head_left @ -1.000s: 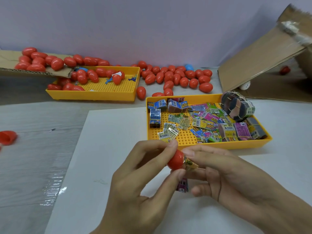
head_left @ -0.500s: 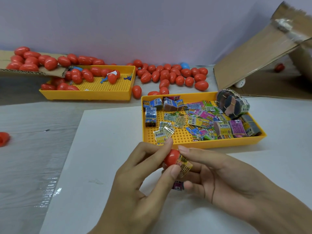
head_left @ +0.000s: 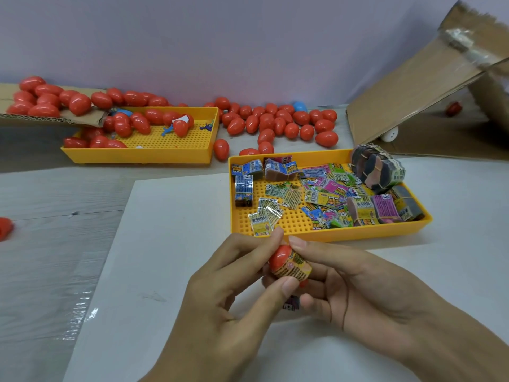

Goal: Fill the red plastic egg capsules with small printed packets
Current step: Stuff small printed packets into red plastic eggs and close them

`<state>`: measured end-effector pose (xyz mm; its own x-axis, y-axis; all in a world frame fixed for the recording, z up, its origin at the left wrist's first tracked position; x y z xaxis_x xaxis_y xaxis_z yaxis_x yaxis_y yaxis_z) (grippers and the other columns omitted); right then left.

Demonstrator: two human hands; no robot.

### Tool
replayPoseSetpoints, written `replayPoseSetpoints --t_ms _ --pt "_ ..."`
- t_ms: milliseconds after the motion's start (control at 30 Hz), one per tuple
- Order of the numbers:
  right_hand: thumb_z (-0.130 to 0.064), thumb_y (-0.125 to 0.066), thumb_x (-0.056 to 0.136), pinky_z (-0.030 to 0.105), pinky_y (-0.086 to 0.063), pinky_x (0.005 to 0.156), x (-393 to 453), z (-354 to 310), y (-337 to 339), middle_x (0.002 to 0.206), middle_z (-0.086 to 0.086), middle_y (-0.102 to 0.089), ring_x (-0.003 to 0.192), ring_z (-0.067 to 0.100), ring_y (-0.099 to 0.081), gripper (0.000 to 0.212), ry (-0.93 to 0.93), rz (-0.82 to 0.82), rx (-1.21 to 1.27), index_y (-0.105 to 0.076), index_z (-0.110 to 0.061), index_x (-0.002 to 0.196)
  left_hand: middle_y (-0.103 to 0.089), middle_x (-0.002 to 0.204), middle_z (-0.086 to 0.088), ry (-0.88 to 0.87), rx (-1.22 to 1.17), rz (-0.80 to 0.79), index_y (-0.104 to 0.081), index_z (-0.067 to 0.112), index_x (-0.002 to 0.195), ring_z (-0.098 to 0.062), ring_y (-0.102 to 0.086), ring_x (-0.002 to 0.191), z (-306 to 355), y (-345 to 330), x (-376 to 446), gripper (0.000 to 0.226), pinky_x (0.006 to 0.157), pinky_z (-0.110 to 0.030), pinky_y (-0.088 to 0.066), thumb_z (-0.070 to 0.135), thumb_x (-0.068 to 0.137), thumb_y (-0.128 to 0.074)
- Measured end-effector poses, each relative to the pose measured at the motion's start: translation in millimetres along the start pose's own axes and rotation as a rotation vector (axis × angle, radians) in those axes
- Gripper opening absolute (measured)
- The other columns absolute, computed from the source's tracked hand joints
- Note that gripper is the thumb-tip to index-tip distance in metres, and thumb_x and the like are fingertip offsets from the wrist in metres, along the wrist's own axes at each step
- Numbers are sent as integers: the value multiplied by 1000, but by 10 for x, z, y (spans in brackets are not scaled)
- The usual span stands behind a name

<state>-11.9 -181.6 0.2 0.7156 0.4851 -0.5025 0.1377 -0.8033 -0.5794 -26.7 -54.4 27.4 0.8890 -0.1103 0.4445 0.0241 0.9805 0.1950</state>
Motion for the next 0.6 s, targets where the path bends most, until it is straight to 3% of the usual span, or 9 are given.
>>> replayPoseSetpoints --t_ms 100,233,300,400,467,533,600 --pt "-23 -79 66 22 -54 45 -5 -13 -16 93 20 -69 61 18 -66 33 18 16 5 -78 -6 95 -63 111 4 -4 13 -2 -60 27 133 -27 -66 103 0 -1 -6 47 85 -46 -58 27 87 -67" --pt "-25 -80 68 22 -54 48 -32 -78 -23 95 20 -72 82 28 -65 38 110 25 -95 -76 -2 98 -63 120 2 18 -11 -2 -62 26 131 -27 -64 114 25 -3 3 46 90 -40 -57 26 85 -68" --pt "-21 -86 62 24 -54 48 -67 -164 -29 87 20 -73 75 26 -68 34 243 61 -192 -76 -5 90 -63 119 1 47 -42 24 -64 26 128 -23 -66 111 60 7 8 45 86 -32 -58 31 84 -70" --pt "-22 -91 51 26 -57 54 -194 -358 -15 80 7 -76 67 18 -72 39 590 201 -451 -72 -12 83 -66 103 2 148 -91 101 -71 33 116 -24 -70 90 86 69 21 45 68 -24 -58 61 81 -66" --pt "-25 -94 55 24 -57 65 -375 -435 -117 90 -5 -78 82 12 -74 45 845 301 -731 -69 -24 93 -70 90 -4 319 -204 103 -76 32 104 -27 -71 71 3 78 26 53 60 -25 -56 73 71 -67" --pt "-36 -84 68 16 -52 73 -519 -443 -293 105 -11 -75 97 5 -71 49 1017 293 -1004 -61 -28 110 -73 85 -14 452 -407 4 -79 21 95 -29 -69 66 -78 -16 21 46 56 -30 -56 60 71 -70" --pt "-54 -62 86 8 -45 74 -391 -482 -473 125 -7 -67 102 -4 -65 52 906 195 -1080 -50 -30 131 -74 84 -16 493 -506 -31 -79 12 90 -26 -70 67 -112 -46 14 38 58 -31 -57 44 70 -72"
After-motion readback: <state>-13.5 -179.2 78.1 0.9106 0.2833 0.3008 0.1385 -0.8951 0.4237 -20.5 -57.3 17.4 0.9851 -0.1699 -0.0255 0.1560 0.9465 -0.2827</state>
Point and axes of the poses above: each hand's wrist, its own x-axis towards the middle knuckle, its own y-axis out of the back of the hand, z = x × y, the point moved 7 cm from there along x, towards the middle knuckle
